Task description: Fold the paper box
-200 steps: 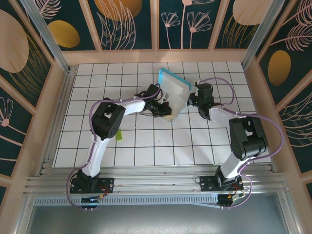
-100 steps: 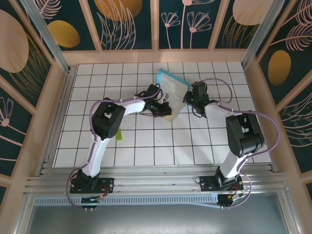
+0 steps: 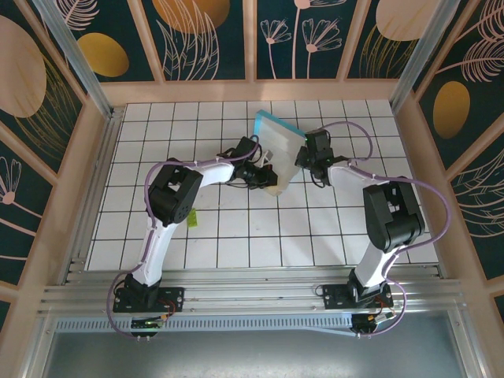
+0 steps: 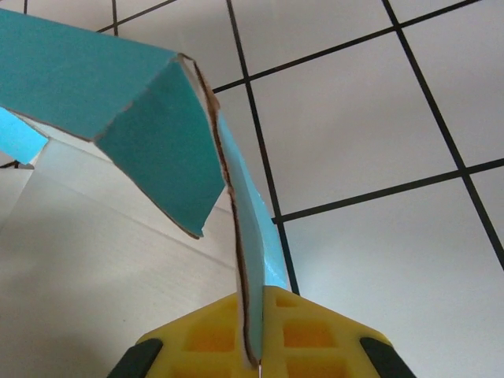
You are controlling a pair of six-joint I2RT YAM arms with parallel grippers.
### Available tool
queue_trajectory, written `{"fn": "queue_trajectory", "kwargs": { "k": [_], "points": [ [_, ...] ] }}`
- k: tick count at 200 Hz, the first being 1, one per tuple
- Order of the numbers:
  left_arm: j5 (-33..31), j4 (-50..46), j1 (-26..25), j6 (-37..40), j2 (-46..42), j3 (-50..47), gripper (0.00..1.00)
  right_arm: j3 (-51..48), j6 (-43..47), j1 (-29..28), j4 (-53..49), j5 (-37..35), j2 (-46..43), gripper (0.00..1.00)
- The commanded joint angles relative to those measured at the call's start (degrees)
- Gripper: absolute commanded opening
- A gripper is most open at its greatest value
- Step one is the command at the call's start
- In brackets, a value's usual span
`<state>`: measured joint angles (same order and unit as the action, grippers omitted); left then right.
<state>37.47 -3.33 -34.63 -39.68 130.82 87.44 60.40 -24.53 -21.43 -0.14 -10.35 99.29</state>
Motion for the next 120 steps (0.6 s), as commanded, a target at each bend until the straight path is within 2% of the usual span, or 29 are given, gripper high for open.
{"fn": "queue_trajectory", "kwargs": {
  "k": [1,39,79,104,120],
  "points": [
    [0.54,6.53,-0.59,-4.26,-3.03,-1.47,0.00,0.37,2.34,-2.01,0.25,-2.95,0.97,0.06],
    [-0.10,6.89,-0.61,-4.95,-1.01,3.30,0.00,0.03,4.14,-2.49,0.94,-3.63,0.31,0.06],
    [-9.17,-0.43,-0.55,-0.82,0.61,6.91,0.00,-0.55,4.49,-2.48,1.41,-3.72,-0.65,0.06],
    [-1.30,0.61,-0.66,-1.79,3.28,8.47,0.00,-0.47,4.23,-2.48,1.20,-3.81,-0.53,0.06],
    [0.17,-0.48,-0.97,-0.65,3.36,7.76,0.00,-0.05,3.80,-2.52,0.87,-3.65,-0.13,0.05]
  ]
}}
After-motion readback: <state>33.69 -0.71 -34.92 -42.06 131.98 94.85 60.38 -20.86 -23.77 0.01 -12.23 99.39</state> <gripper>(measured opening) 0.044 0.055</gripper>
